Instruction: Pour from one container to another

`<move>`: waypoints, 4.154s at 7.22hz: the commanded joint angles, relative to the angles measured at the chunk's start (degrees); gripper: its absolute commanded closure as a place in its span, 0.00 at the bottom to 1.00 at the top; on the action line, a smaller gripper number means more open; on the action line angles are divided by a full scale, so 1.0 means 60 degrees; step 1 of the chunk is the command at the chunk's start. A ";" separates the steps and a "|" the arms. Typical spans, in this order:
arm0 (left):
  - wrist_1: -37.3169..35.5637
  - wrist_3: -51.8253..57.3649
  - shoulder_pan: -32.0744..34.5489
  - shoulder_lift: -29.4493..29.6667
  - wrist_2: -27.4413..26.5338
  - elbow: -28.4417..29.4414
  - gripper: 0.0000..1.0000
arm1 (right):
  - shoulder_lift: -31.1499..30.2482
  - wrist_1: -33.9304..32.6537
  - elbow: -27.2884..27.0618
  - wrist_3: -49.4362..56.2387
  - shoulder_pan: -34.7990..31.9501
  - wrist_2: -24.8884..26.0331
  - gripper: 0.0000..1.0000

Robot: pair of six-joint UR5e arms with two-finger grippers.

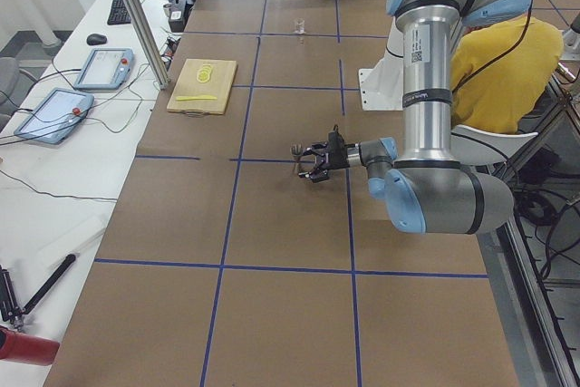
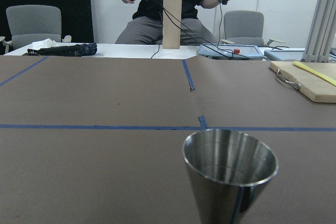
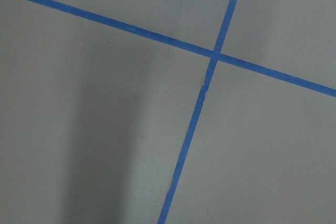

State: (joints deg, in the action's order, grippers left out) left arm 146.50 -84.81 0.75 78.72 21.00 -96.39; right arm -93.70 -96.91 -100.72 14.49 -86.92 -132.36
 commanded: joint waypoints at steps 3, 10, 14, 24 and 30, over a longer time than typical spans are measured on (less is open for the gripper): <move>0.0236 0.0029 -0.0022 0.0386 -0.0101 0.0215 0.01 | 0.0030 0.0009 0.0013 0.0001 0.0015 0.0000 0.00; 0.0250 0.0863 -0.0022 0.0416 -0.0086 0.0406 0.17 | 0.0015 -0.0006 0.0013 -0.0013 0.0000 0.0000 0.00; 0.0470 0.1083 -0.0036 0.0590 -0.0086 0.0537 0.17 | 0.0030 0.0009 0.0014 -0.0028 0.0000 0.0000 0.00; 0.0631 0.1301 -0.0022 0.0548 -0.0057 0.0509 0.51 | 0.0030 0.0009 0.0013 0.0016 0.0000 0.0000 0.00; 0.0924 0.1538 0.0051 0.0577 -0.0072 0.0523 0.49 | 0.0030 0.0009 0.0014 0.0045 0.0000 0.0000 0.00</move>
State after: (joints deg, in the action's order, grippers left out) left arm 152.01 -75.59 0.93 82.14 20.57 -93.26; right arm -93.51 -96.86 -100.62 14.74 -86.92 -132.36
